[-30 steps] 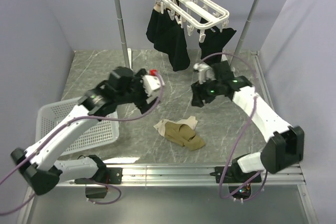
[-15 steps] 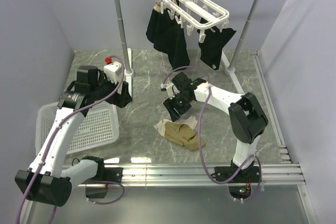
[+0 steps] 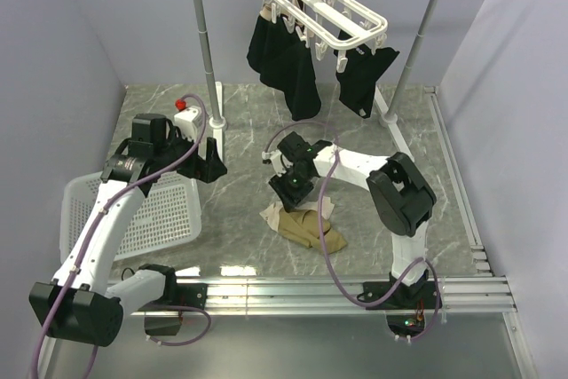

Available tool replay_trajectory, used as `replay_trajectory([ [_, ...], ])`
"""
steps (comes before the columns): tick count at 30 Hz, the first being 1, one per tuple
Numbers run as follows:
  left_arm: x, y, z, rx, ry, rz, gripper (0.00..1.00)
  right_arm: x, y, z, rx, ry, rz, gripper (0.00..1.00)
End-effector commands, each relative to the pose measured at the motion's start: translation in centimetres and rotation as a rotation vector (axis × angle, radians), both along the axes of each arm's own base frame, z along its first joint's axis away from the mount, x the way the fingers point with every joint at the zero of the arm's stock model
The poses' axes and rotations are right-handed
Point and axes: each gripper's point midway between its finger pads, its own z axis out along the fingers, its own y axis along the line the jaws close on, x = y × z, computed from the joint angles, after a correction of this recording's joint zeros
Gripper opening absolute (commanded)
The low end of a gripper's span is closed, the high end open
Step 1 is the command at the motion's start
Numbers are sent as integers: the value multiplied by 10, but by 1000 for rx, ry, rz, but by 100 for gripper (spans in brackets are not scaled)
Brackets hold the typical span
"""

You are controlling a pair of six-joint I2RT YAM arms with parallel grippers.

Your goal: Clip the underwear to the hanger

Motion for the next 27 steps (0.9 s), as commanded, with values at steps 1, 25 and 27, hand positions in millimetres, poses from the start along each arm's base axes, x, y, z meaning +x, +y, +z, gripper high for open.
replay_trajectory([
  [1,5,-3,5,-36,-12,15,93,-6,8,-3,18,23,23,41],
  [25,36,-8,3,-38,-42,-7,92,-61,-10,135,225,-301,357,0],
  [27,36,-9,-4,-38,-19,-14,91,-86,-18,102,168,-249,420,0],
])
